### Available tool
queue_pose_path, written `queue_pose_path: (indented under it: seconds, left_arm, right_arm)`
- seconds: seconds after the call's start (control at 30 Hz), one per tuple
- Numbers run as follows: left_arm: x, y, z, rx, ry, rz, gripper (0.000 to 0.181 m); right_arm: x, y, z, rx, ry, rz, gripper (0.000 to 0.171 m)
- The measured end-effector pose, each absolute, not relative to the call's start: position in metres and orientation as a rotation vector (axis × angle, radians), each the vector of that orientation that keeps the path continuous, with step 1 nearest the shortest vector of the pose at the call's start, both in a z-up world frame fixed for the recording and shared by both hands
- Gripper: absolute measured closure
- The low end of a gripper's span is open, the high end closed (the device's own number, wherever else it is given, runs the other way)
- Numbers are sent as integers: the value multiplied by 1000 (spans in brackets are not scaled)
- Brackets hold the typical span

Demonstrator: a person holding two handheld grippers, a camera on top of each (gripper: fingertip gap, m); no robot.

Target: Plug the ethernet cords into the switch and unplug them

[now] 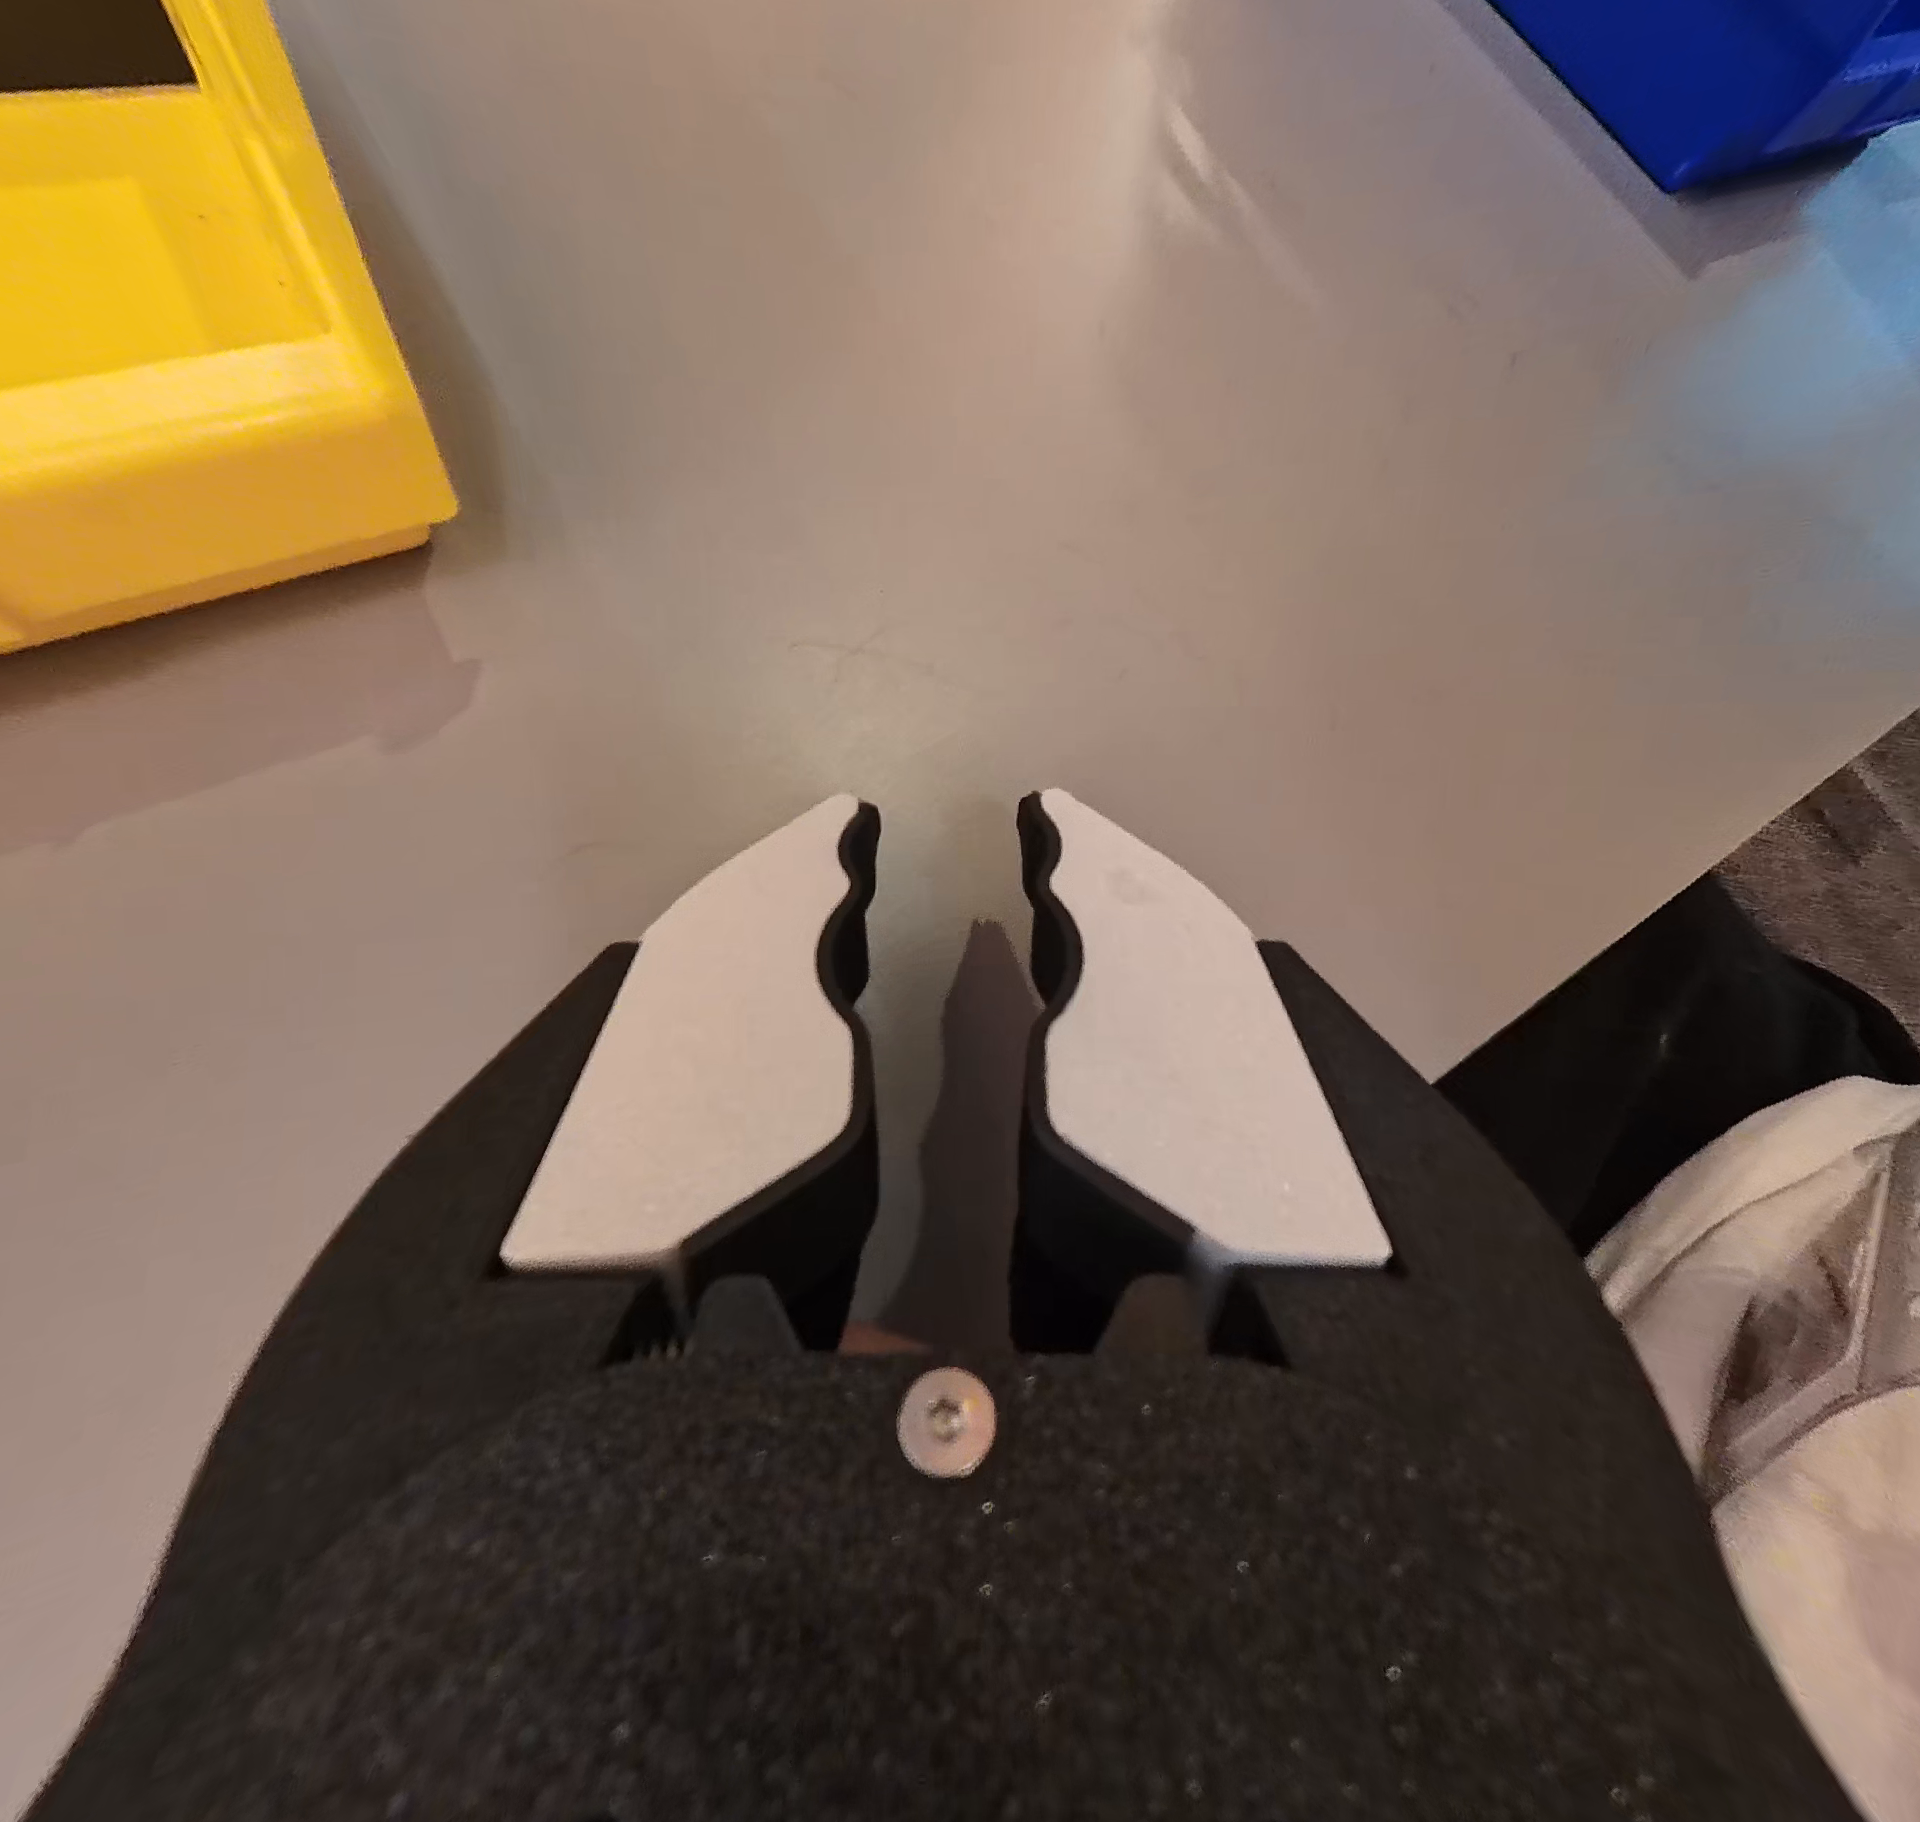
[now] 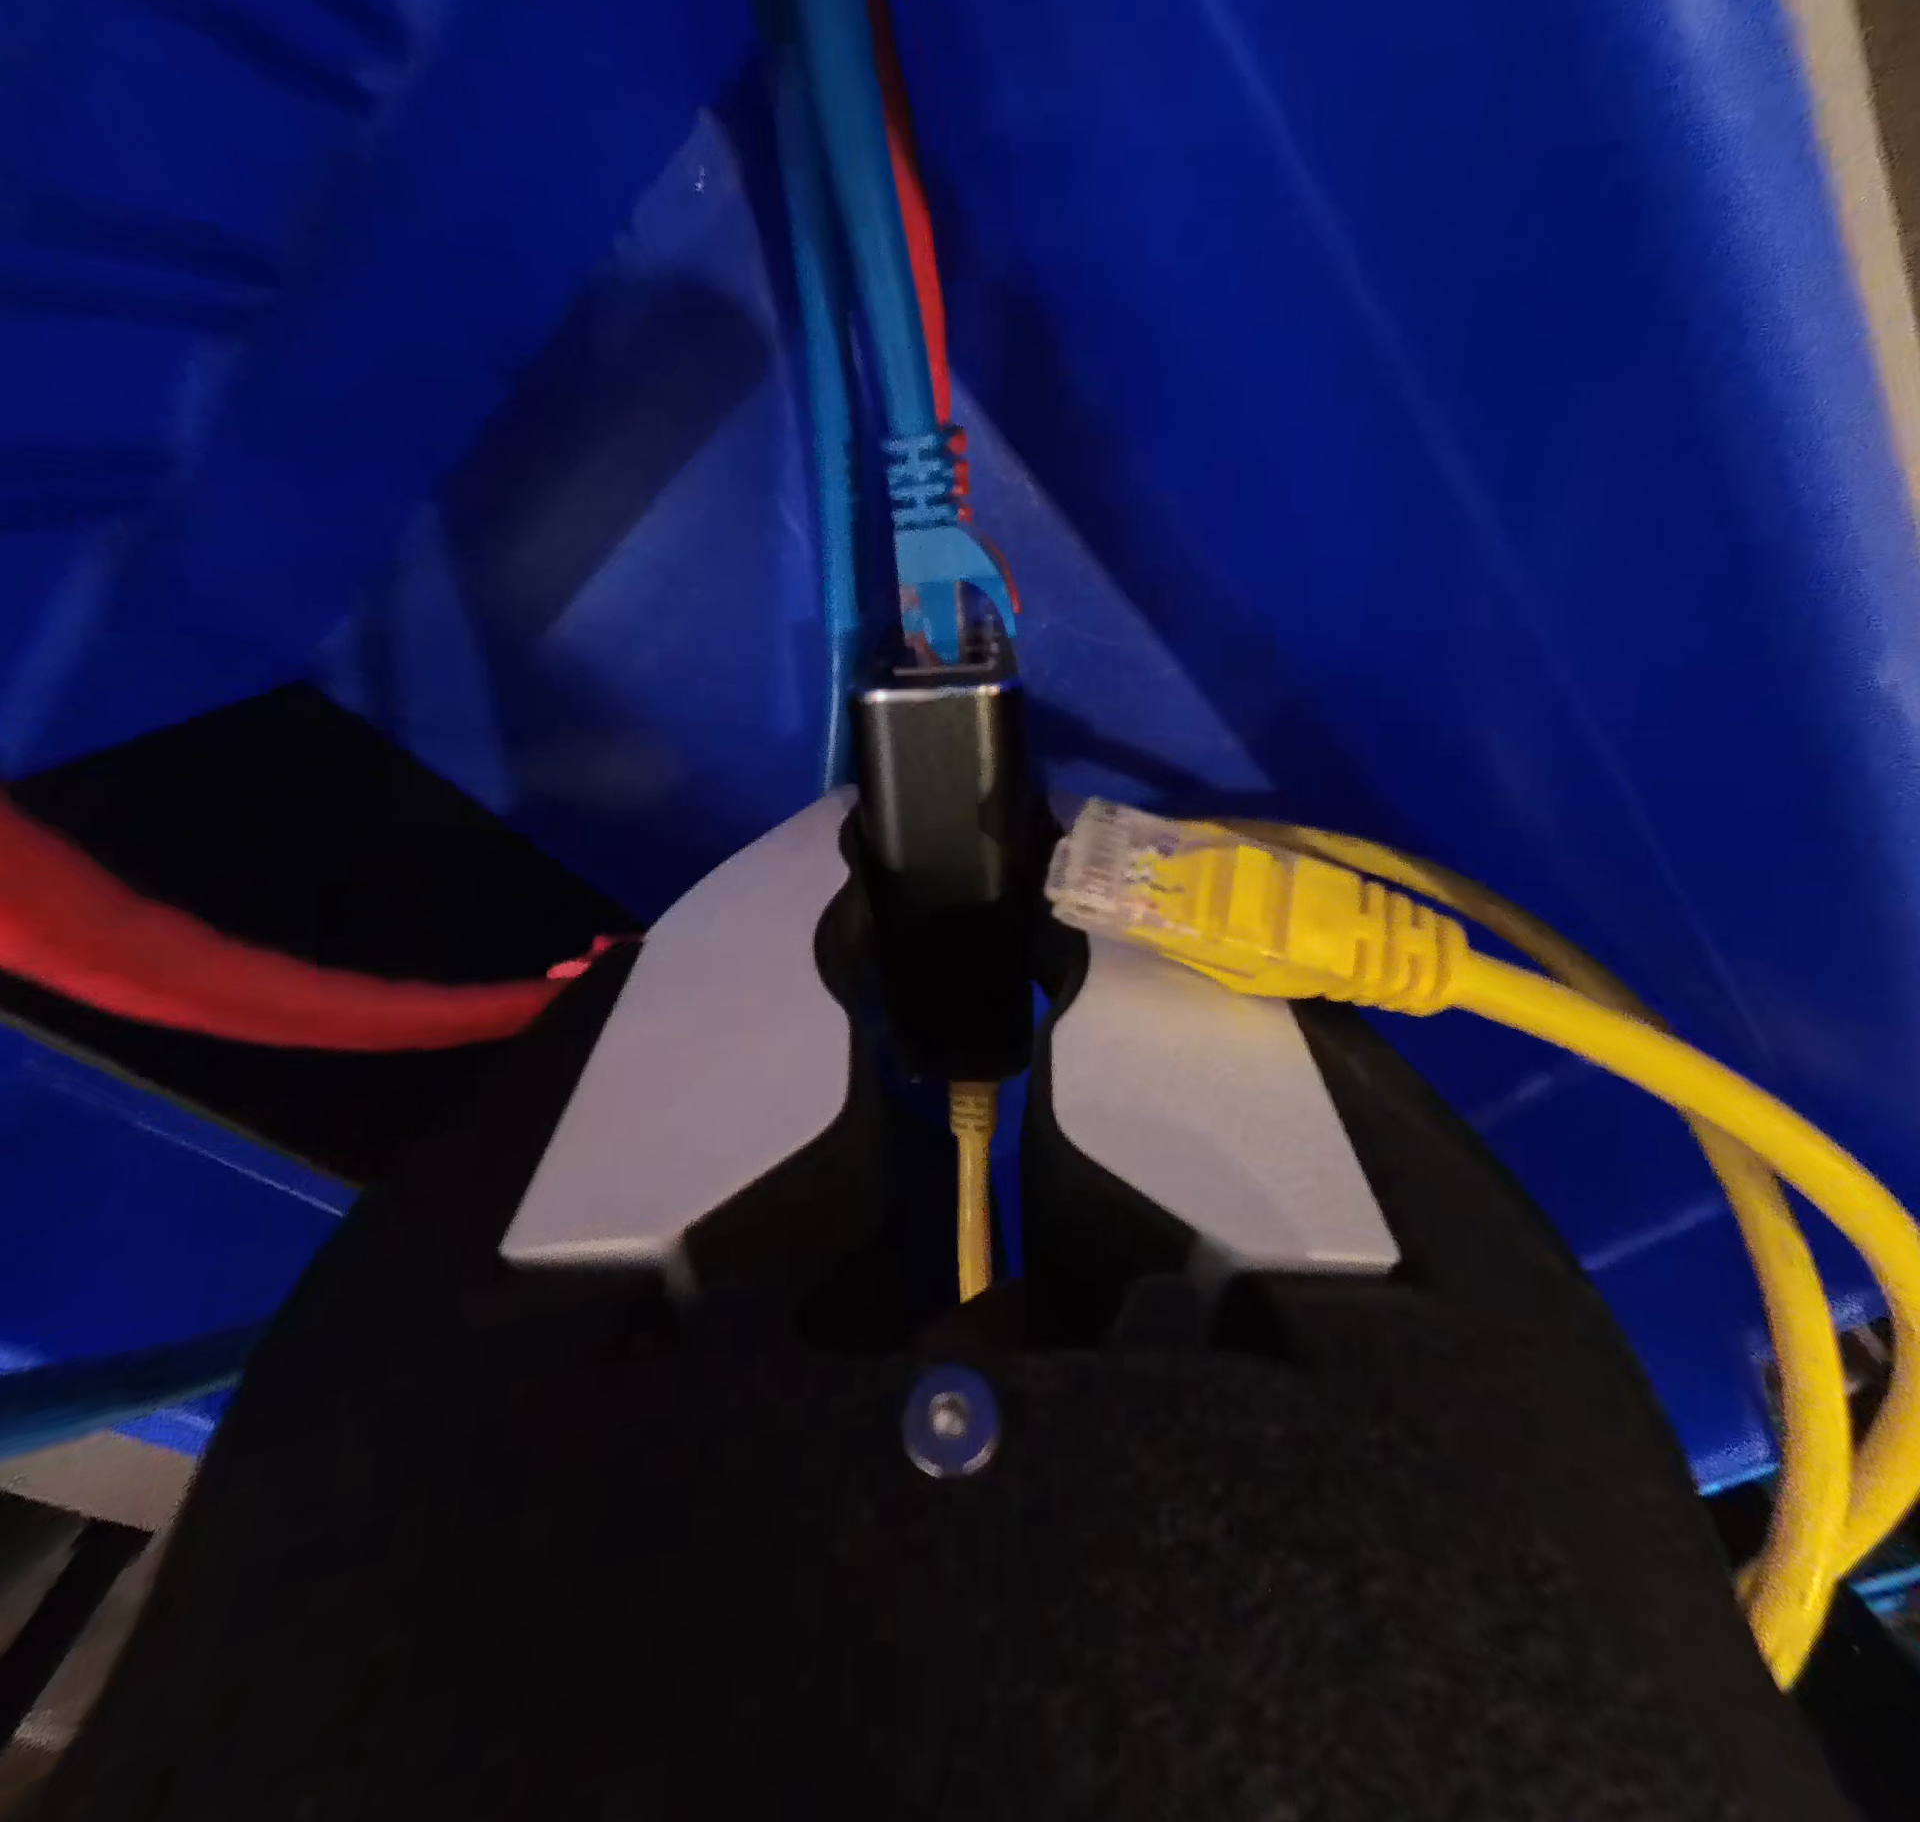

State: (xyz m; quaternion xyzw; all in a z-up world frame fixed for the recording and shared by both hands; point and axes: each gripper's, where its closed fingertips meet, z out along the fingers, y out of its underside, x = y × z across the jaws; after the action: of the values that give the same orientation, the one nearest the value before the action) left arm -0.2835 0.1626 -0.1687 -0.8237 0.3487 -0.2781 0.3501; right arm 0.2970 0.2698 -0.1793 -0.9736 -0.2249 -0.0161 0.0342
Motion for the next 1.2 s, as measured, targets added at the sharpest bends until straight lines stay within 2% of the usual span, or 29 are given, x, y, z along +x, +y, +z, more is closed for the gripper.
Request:
queue_pose_path:
  seconds: [0.03, 0.23, 0.47, 0.57, 0.67, 0.8, 0.9, 1.03, 1.2]
  left_arm:
    - [-284, 163, -167, -2120, 908, -713, 155]
    - [-291, 172, -156, -2043, 895, -636, 155]
    - [-308, 192, -130, -1905, 799, -553, 148]
    - [-333, 214, -113, -1796, 713, -378, 145]
    - [-350, 227, -104, -1743, 678, -329, 139]
    - [-366, 237, -102, -1760, 601, -356, 136]
    - [-376, 243, -101, -1752, 583, -344, 148]
    - [-387, 256, -105, -1779, 578, -290, 142]
    - [-381, 267, -120, -1897, 575, -340, 139]
  right_arm:
    - [296, 275, -176, -2958, -648, -32, 141]
    - [290, 306, -104, -2744, -327, 207, 128]
    - [336, 312, -16, -2427, -97, -126, 129]
    - [333, 287, 33, -2202, 17, -194, 129]
    - [284, 231, 63, -1953, 43, -95, 131]
    - [215, 145, 13, -1839, 91, -39, 137]
    - [177, 95, -55, -1837, 251, 38, 137]
    - [146, 53, -115, -1825, 319, 6, 137]
    - [152, 43, -113, -1832, 301, -66, 137]
